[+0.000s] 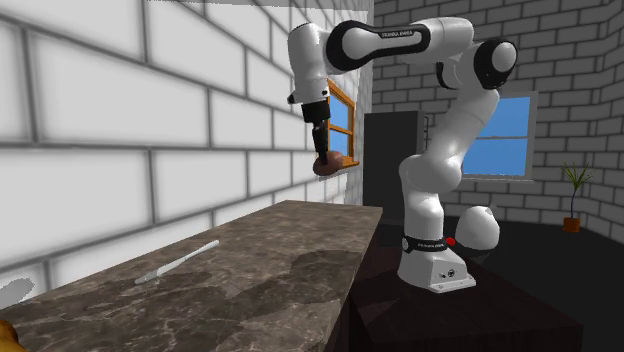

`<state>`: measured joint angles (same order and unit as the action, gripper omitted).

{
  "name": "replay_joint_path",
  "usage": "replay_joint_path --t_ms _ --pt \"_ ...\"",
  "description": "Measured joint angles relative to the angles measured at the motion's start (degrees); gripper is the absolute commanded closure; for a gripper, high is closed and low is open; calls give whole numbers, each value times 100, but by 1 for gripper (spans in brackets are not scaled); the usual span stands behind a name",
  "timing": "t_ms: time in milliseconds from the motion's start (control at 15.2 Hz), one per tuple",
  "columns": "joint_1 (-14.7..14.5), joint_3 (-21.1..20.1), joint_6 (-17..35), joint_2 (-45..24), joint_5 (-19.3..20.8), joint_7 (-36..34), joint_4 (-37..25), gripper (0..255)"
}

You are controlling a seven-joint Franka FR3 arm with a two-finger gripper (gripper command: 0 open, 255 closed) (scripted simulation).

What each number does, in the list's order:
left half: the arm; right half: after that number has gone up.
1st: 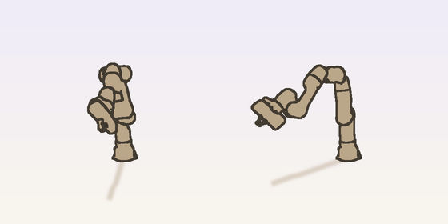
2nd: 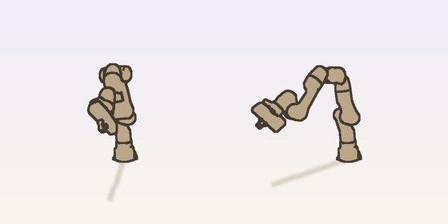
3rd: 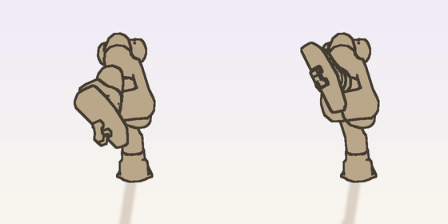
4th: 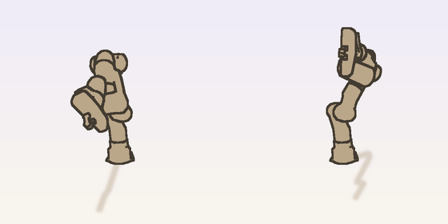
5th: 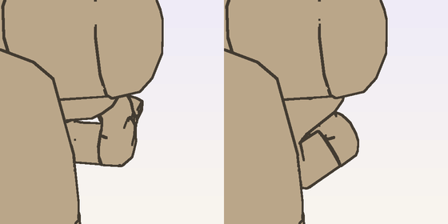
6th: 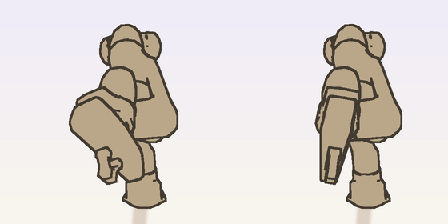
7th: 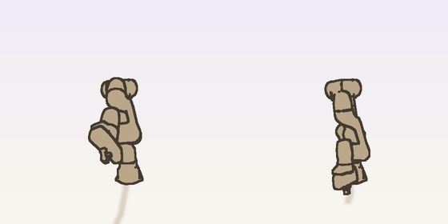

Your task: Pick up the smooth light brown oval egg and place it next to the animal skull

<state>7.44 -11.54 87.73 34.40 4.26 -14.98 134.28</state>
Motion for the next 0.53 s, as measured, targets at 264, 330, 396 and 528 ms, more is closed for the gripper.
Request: replay_joint_path --t_ms 264,330,396,528 --pt "-130 -432 55 -493 -247 -532 -378 255" --pt "-155 -527 60 -615 -291 -653 -484 255" --pt "-176 -647 8 -815 -327 -800 -722 255" --pt "-216 -867 28 -1185 -377 -1088 -1042 255"
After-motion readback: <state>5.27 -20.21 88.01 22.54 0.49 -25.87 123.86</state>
